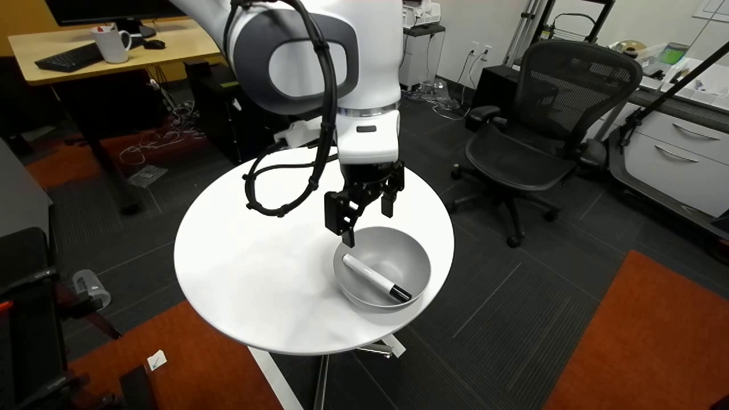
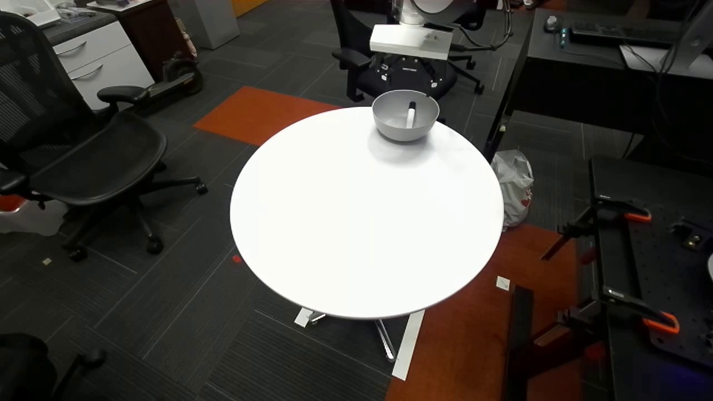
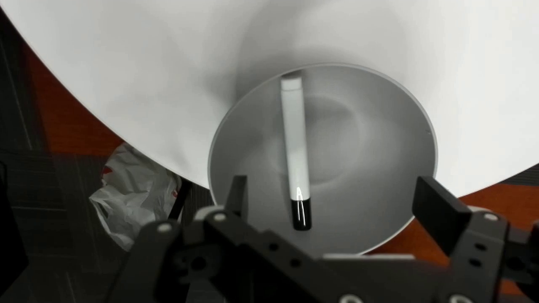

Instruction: Put the marker in the bowl

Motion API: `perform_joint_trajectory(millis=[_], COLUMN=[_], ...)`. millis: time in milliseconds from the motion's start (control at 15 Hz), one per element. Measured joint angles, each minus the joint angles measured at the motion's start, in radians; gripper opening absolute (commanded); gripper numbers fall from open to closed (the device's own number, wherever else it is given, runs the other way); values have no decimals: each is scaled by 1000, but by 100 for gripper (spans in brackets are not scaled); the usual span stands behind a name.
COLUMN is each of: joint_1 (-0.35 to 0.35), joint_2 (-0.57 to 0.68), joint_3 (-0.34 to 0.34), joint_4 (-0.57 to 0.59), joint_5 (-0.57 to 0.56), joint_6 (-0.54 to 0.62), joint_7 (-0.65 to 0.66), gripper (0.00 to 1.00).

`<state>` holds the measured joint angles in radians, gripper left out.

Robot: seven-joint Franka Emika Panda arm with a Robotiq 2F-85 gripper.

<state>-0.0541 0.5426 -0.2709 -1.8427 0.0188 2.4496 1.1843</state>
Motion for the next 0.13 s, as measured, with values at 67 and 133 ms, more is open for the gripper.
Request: perform_joint_trajectory(millis=[67,133], joint_1=[0,0], joint_2=[0,0], joint_3=[0,0], joint_4=[0,0], joint_5=[0,0], joint_6=[0,0], joint_7=[0,0], gripper=[100,100])
